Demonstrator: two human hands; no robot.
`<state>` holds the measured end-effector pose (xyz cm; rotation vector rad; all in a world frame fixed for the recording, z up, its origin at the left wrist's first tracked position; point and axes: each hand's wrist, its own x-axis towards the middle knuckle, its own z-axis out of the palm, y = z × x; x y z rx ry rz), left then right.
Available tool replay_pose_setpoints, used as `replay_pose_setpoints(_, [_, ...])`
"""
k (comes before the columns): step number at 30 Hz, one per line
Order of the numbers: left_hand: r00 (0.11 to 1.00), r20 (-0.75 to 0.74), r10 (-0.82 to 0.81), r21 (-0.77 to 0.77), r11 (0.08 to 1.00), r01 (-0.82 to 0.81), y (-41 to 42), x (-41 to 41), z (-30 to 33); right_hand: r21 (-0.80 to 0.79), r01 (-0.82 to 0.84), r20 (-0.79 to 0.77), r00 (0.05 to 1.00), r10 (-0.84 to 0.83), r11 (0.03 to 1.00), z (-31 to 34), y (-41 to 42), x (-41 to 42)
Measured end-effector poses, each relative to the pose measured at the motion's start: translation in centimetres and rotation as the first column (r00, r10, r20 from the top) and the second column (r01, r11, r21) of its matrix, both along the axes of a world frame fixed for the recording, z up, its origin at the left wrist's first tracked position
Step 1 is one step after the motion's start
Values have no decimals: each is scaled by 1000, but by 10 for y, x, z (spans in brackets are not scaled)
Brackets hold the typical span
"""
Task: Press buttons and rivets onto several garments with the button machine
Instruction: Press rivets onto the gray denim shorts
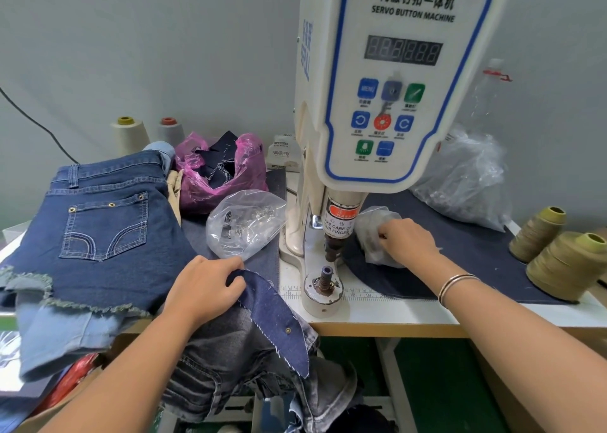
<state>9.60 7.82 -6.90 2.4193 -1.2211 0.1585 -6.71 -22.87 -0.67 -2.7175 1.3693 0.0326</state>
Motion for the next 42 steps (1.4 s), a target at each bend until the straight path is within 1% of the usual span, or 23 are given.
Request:
replay_pose_setpoints(5, [1000, 12, 9, -3, 1000, -9, 0, -1, 1, 54, 60, 10, 998, -61, 997, -7, -2, 4])
replay_pose_setpoints(9, [1000, 10, 14, 6, 1000, -14, 0, -1, 1, 43, 45, 0, 999, -45, 998, -9, -5, 3])
replay_pose_setpoints(13, [1000, 6, 13, -1, 1000, -13, 0, -1, -1, 147, 133, -61, 990, -125, 980, -1, -4, 10])
replay_pose_setpoints(17, [1000, -1, 4, 3, 1000, -4, 0, 0, 0, 178, 167, -80, 985, -155, 970, 0, -3, 13])
replay_pose_setpoints(20, [1000, -16, -7, 14, 1000, 7, 0, -1, 0, 159, 169, -96, 983, -155, 973, 0, -2, 13])
replay_pose_setpoints(24, [1000, -29, -6, 3, 1000, 6, 0, -1, 0, 165, 138, -68, 989, -128, 977, -1, 0, 12])
replay_pose_setpoints(27, [1000, -31, 1, 6, 1000, -1, 1, -1, 1, 156, 137, -76, 989, -127, 978, 0, 0, 11])
replay_pose_setpoints(31, [999, -33, -1, 11, 1000, 1, 0, -1, 2, 52, 50, -17, 999, -49, 997, -6, 3, 4])
replay_pose_setpoints(32, [999, -33, -3, 15, 1000, 4, 0, -1, 2, 50, 49, -14, 999, -48, 998, -5, 4, 3])
replay_pose_setpoints(35, [999, -39, -17, 16, 1000, 18, 1, -3, 4, 114, 91, -14, 996, -89, 989, 1, 7, -4])
replay_pose_setpoints(36, [999, -37, -19, 10, 1000, 20, 1, -3, 4, 80, 55, 27, 998, -57, 995, 1, 8, -8])
replay_pose_setpoints(38, [999, -37, -21, 4, 1000, 22, 1, -3, 5, -64, -33, 190, 981, 45, 997, -2, 13, -22])
replay_pose_setpoints(39, [999, -35, -20, 5, 1000, 20, 0, -3, 5, -108, -46, 278, 958, 75, 993, -4, 16, -29])
replay_pose_setpoints(40, [999, -31, -17, 7, 1000, 17, 0, -3, 4, -105, -34, 384, 920, 72, 994, -5, 19, -36])
replay_pose_setpoints(41, [1000, -27, -12, 9, 1000, 12, 0, -3, 4, -58, -11, 513, 858, 39, 998, -5, 24, -41])
replay_pose_setpoints(42, [1000, -25, -7, 12, 1000, 7, 1, -3, 4, 6, 3, 642, 767, -6, 1000, -3, 30, -45])
